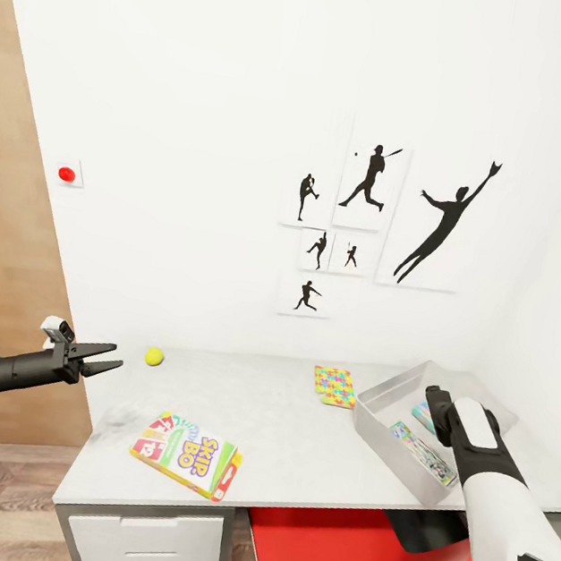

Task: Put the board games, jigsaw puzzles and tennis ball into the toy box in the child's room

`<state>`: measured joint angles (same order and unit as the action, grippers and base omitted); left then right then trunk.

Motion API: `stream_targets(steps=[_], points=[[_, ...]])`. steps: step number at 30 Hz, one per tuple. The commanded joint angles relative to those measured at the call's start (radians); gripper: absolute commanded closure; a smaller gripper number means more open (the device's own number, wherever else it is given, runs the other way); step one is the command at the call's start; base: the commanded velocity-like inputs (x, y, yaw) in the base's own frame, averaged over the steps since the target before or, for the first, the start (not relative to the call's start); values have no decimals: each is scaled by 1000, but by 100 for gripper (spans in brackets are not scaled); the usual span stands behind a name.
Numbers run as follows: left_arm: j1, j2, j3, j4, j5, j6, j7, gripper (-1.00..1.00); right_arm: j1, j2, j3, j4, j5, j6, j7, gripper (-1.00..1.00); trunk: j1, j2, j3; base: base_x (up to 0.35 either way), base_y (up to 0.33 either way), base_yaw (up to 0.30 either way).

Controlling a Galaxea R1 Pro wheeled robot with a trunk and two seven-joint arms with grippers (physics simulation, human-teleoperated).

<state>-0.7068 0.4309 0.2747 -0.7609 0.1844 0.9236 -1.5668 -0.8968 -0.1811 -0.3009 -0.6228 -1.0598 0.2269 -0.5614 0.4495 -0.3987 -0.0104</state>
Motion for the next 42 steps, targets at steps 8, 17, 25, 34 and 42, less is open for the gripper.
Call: stream_targets(steps=[8,17,25,34,42], points=[[0,0,0,0,0,11,-4,-100,-1,-22,-1,-13,-4,16,-69,-100,0,-1,-1,0,0,0],[0,0,1,0,-1,11,-4,-100,-1,-45,0,-126,-5,174,-114,-100,0,-1,-1,0,0,0],[0,0,-1,0,0,11,-4,-100,-23,-45,0,-249,-7,369,-172,-100,0,-1,-1,0,0,0],[0,1,-2,0,0,11,-4,-100,-40,-44,0,-298,-17,507,-175,-100,0,-1,-1,0,0,0],[0,2,-2,0,0,11,-4,-100,-50,-39,-5,-307,-31,585,-121,-100,0,-1,-1,0,0,0]])
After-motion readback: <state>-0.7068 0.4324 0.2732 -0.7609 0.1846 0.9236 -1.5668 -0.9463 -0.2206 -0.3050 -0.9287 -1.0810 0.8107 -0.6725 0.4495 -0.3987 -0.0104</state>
